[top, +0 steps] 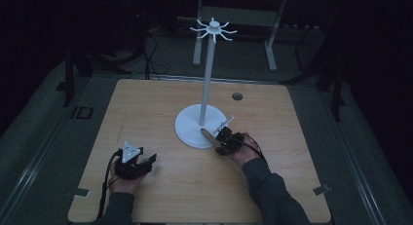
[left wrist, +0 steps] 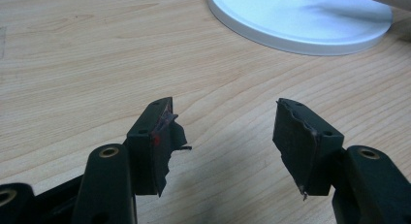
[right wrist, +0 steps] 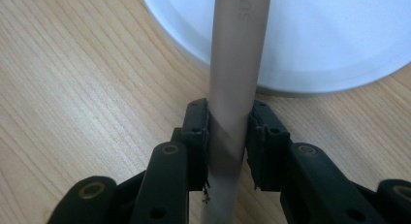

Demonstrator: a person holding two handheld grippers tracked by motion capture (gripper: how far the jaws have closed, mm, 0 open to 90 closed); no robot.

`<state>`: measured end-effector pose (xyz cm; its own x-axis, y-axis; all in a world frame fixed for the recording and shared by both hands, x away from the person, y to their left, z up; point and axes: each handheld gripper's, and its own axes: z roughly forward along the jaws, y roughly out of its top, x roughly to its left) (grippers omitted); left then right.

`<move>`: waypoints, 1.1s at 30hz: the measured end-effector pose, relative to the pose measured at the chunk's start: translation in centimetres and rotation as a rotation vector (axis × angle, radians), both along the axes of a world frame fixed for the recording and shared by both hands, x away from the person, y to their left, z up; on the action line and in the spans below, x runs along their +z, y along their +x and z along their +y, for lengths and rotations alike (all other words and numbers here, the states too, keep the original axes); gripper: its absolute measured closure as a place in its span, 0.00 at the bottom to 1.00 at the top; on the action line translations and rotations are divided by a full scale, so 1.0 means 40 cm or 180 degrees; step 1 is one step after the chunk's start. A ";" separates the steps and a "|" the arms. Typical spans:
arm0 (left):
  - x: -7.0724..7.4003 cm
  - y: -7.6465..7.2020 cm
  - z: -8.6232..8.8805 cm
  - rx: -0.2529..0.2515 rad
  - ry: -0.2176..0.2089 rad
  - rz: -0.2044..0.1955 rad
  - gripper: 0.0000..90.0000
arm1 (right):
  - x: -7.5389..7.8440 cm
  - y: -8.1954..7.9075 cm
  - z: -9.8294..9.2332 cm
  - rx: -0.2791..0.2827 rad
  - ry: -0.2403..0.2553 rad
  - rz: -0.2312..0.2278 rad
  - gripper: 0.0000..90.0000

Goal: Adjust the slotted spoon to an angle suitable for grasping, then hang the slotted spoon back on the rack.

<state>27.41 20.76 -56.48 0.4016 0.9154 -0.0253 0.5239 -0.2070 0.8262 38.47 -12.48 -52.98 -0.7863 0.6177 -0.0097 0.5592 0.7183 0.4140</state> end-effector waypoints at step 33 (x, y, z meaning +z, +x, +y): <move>0.000 0.002 -0.003 -0.0014 -0.0005 -0.0017 0.45 | 0.144 0.014 -0.065 -0.0256 0.0608 -0.0619 0.80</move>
